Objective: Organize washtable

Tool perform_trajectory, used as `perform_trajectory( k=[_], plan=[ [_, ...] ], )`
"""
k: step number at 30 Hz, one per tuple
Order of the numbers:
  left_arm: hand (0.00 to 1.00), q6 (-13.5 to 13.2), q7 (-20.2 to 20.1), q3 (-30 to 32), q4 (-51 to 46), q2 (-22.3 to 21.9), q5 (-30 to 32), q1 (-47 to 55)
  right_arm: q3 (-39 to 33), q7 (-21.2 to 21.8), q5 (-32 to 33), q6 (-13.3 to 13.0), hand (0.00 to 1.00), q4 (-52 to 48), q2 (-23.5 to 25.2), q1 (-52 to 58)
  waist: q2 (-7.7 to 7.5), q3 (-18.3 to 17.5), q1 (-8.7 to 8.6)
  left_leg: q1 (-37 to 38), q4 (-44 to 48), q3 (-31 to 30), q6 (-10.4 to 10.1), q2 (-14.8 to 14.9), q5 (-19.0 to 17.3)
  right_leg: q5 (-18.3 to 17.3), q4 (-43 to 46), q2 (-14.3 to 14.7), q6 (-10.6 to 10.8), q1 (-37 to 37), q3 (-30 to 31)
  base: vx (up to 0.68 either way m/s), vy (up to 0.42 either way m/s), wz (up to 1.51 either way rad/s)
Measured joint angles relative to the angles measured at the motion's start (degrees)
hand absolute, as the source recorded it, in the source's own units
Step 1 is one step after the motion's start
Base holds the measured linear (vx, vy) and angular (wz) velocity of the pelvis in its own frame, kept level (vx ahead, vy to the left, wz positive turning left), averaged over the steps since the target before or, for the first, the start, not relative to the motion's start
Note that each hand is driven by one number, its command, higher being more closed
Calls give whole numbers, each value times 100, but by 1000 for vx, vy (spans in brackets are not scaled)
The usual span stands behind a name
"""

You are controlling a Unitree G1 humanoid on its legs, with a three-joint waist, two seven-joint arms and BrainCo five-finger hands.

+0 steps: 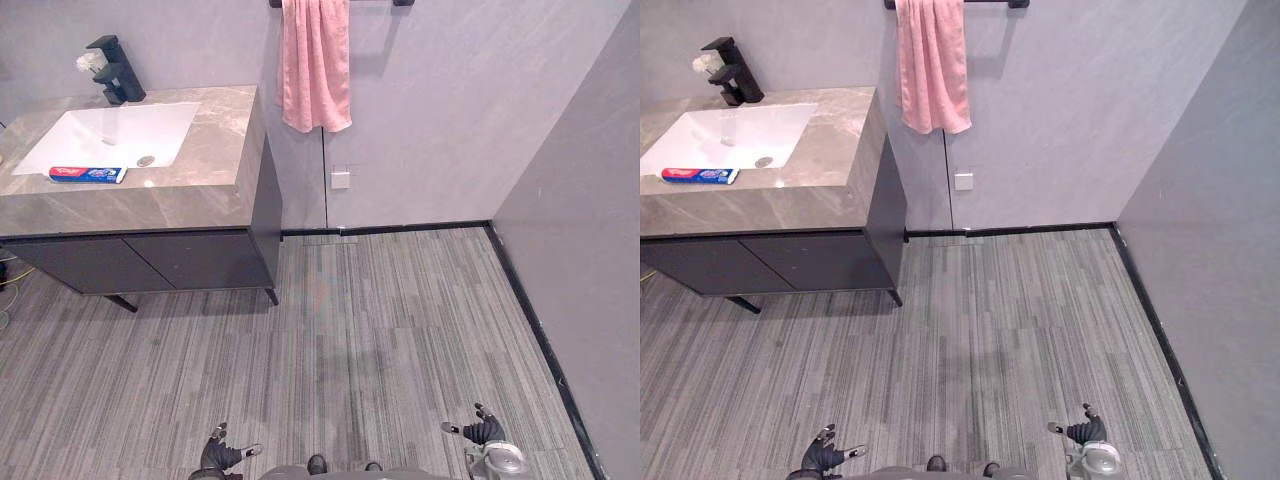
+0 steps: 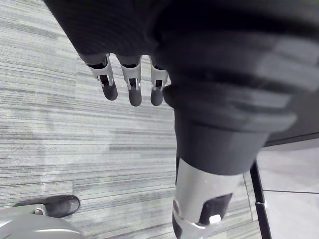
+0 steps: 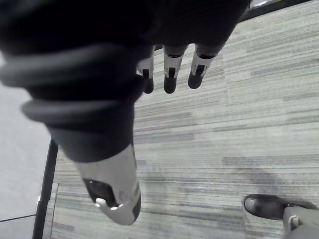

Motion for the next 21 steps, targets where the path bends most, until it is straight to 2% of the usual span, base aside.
perform_trajectory(
  k=[7,21],
  plan=[
    [0,0,-13,-4,-42,128,-1,14,107,19,-151,1,0,-100,-44,-4,13,6,-105,-2,-5,34,1,19,0,1,-1,16,-1,-11,20,-30,-13,-1],
    [0,1,-126,-11,-148,268,6,-6,108,33,-155,12,0,-100,-146,-24,11,7,-120,-16,-64,106,-17,33,-20,1,-20,31,-1,-32,45,4,-5,-1]
  ],
)
